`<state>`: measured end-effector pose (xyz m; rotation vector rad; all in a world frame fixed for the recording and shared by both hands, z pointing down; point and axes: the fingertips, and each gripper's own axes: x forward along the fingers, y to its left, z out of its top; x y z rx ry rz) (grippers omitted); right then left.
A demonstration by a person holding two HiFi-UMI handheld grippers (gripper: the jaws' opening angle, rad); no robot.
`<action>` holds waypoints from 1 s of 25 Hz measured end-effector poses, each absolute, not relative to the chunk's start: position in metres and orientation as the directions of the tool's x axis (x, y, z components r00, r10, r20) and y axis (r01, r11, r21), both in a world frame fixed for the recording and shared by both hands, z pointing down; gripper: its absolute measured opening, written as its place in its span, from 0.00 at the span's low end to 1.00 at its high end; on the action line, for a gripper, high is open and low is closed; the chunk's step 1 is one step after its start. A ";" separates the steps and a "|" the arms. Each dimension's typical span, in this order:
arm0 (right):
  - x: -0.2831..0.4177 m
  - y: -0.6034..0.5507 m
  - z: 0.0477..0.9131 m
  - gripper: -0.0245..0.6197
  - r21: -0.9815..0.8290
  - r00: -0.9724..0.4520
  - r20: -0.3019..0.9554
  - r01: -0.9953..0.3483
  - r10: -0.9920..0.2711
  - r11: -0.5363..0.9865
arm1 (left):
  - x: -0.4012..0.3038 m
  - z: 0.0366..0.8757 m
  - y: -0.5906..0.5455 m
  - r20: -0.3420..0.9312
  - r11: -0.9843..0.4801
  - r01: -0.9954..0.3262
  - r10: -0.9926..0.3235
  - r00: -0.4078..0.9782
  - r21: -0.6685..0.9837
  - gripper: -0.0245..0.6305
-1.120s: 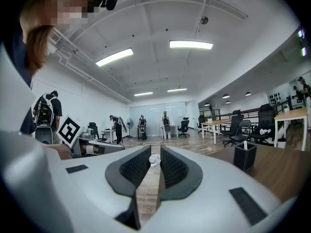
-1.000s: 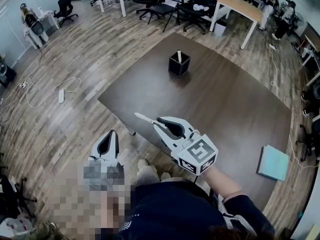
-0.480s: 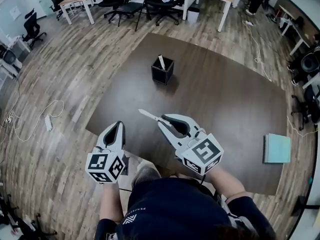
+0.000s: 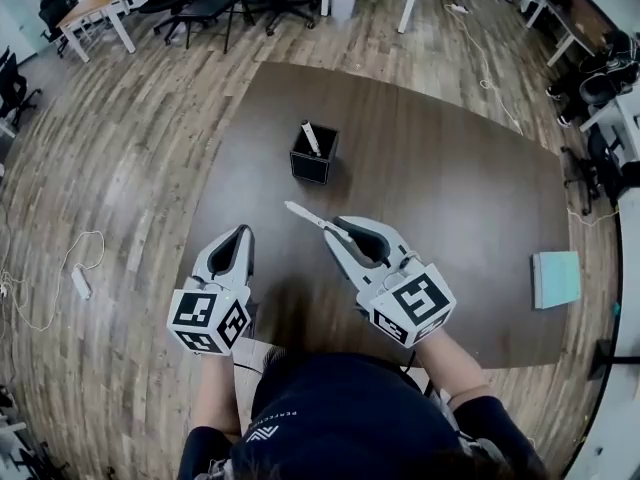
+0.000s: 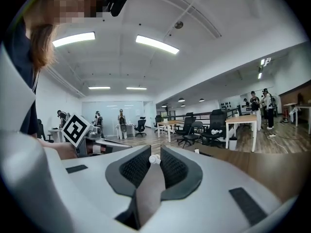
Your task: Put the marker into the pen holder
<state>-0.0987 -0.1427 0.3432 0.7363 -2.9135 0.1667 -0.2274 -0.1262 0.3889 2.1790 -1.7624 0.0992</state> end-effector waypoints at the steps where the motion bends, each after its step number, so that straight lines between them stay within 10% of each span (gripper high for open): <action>1: -0.098 -0.150 0.343 0.13 -0.070 -0.861 0.157 -0.499 -0.484 0.864 | -0.228 0.391 -0.133 0.263 -0.190 -0.957 -0.933 0.245 0.219 0.04; 25: -0.086 -0.278 0.378 0.13 -0.013 -0.616 0.262 -0.772 -0.742 0.636 | -0.213 0.435 -0.239 0.312 -0.393 -0.867 -0.819 0.482 0.307 0.04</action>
